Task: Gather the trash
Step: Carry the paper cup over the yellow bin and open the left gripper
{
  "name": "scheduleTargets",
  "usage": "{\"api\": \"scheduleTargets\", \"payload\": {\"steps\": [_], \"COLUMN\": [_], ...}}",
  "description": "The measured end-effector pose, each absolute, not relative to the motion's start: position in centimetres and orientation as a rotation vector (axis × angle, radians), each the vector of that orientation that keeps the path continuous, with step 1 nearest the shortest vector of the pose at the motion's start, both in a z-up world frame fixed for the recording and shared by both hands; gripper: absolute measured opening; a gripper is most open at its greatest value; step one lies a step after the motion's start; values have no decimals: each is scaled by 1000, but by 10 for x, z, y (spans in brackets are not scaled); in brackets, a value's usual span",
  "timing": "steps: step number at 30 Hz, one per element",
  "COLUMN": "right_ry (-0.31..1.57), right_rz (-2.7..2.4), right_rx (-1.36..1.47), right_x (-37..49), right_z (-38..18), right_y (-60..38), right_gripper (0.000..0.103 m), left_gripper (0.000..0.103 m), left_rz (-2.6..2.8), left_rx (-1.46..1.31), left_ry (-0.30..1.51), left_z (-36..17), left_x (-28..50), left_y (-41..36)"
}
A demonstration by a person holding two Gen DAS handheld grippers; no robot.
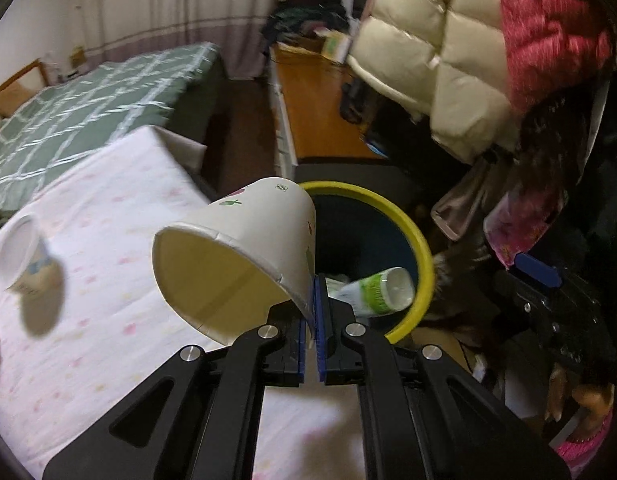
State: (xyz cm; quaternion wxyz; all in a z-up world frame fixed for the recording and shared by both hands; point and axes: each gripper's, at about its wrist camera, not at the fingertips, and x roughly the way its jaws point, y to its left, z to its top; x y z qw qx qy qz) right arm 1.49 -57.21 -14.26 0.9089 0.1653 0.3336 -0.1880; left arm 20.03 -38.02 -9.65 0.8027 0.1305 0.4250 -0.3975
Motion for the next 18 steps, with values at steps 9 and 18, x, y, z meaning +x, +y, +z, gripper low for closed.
{"api": "scheduleTargets", "payload": {"steps": [9, 18], "right_ry": [698, 699], "right_rz": [-401, -404], "right_rx": [369, 383], "right_x": [1, 0], "right_z": [-151, -152], "right_y": [-588, -591], "right_gripper": [67, 67], "left_gripper": [5, 52], "left_rz": [-872, -861], "left_rx": [301, 290], "left_ry": [1036, 1028], "left_z": [-131, -135], "left_x": [216, 218], "left_y": [-437, -444]}}
